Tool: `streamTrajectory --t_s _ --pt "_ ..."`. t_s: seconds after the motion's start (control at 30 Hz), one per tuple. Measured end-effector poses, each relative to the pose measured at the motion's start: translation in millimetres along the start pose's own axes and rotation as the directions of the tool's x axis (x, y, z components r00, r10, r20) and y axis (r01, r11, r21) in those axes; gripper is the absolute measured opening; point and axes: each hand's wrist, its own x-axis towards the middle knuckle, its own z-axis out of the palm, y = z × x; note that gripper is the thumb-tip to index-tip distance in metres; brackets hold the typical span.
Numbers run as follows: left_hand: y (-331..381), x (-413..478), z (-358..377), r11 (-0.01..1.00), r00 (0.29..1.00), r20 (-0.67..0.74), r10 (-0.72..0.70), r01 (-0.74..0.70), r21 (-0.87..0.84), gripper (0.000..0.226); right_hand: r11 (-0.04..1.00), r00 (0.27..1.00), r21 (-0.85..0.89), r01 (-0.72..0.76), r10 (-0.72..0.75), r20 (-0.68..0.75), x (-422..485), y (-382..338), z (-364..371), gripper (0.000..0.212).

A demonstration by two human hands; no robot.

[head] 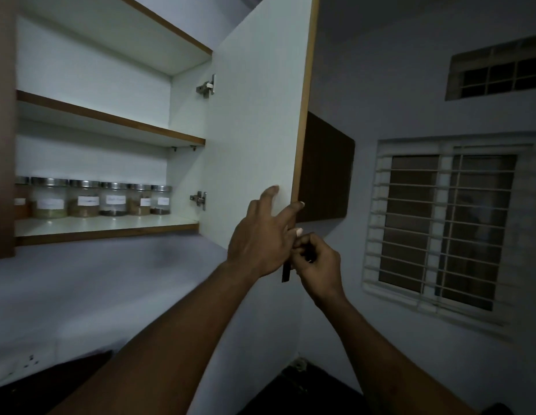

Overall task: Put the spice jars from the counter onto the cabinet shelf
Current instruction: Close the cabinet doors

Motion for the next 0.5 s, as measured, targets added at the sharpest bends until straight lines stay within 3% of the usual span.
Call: streamTrajectory --t_s 0.23,0.4,0.5 --pt "-69 -40 -72 0.999 0.987 -0.154 -0.048 0.047 -0.009 0.047 0.978 0.965 -0.015 0.208 -0.203 0.163 -17 -48 91 0.019" --pt "-116 -69 -125 0.989 0.979 -0.16 -0.129 0.138 0.048 0.047 0.975 0.967 -0.063 0.215 -0.203 0.151 -33 -75 166 0.049" --pt "-145 -86 -153 0.946 0.98 -0.124 -0.154 0.182 0.267 0.039 0.975 0.966 -0.089 0.205 -0.187 0.177 -37 -91 213 0.073"
